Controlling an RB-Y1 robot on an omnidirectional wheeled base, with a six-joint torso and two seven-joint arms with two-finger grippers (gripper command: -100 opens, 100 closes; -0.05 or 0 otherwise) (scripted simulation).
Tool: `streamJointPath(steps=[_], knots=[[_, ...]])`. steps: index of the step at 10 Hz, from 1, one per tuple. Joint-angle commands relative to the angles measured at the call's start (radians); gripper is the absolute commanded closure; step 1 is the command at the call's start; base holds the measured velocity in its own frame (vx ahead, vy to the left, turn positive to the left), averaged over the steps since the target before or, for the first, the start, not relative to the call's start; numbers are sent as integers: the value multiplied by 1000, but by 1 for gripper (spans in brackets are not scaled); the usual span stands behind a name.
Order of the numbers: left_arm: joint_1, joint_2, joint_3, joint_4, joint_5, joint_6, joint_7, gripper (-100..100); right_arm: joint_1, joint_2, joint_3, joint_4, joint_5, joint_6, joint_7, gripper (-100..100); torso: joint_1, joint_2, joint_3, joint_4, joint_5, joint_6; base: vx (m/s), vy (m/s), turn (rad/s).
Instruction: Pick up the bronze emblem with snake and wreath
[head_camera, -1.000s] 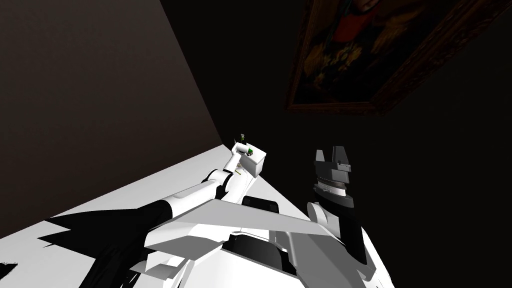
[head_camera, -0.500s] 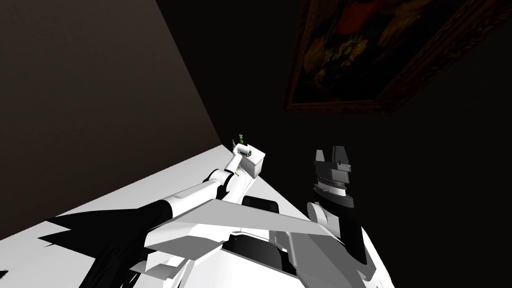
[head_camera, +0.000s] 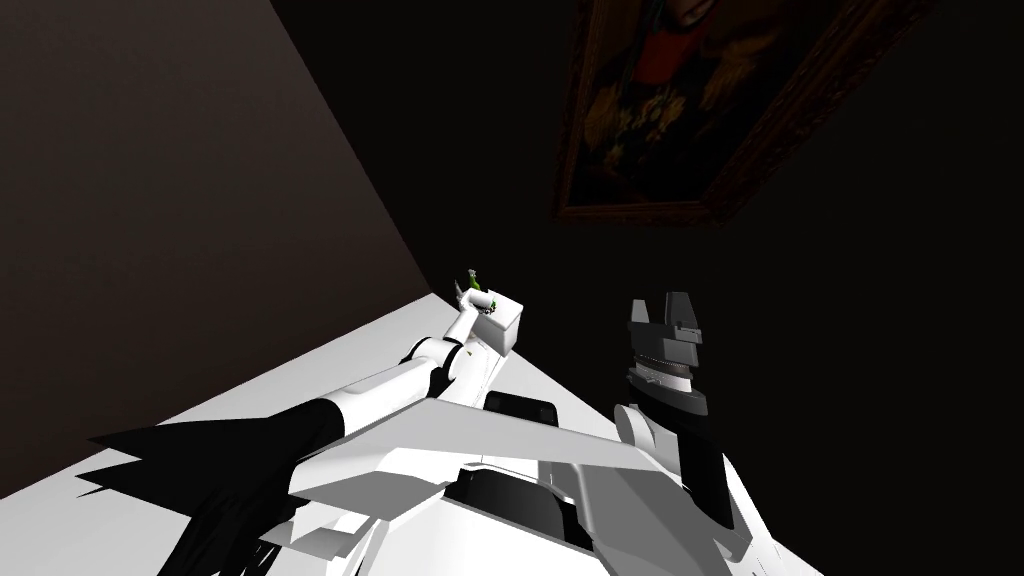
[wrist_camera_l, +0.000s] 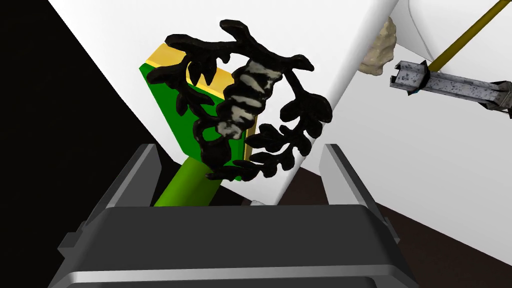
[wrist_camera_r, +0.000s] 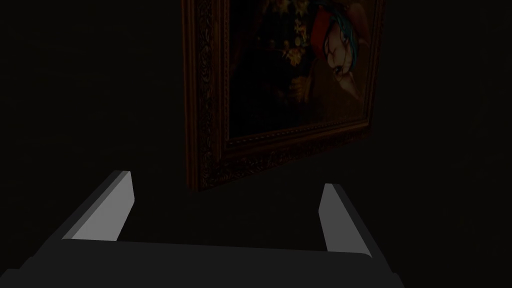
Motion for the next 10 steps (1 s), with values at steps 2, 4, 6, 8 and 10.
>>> streamJointPath(steps=[2, 4, 6, 8, 10], knots=[[-9, 39, 28, 58, -2, -36, 27, -100, 0, 0, 0, 0, 0, 0, 0, 0, 0, 0, 0, 0, 0, 0, -31, 18, -222], [-17, 40, 28, 73, -5, -38, 32, -100, 0, 0, 0, 0, 0, 0, 0, 0, 0, 0, 0, 0, 0, 0, -29, 20, -147], [-17, 42, 30, 80, -6, -43, 35, 100, 0, 0, 0, 0, 0, 0, 0, 0, -1, -2, -1, 0, 0, 1, -3, 1, 9], [-18, 42, 30, 79, -5, -44, 35, 100, 0, 0, 0, 0, 0, 0, 0, 0, -2, -2, -1, 0, 0, 0, 0, 0, 0], [-18, 42, 30, 79, -6, -44, 35, 0, 0, 0, 0, 0, 0, 0, 0, 0, -1, -3, -1, 0, 0, 0, 0, 0, 0]])
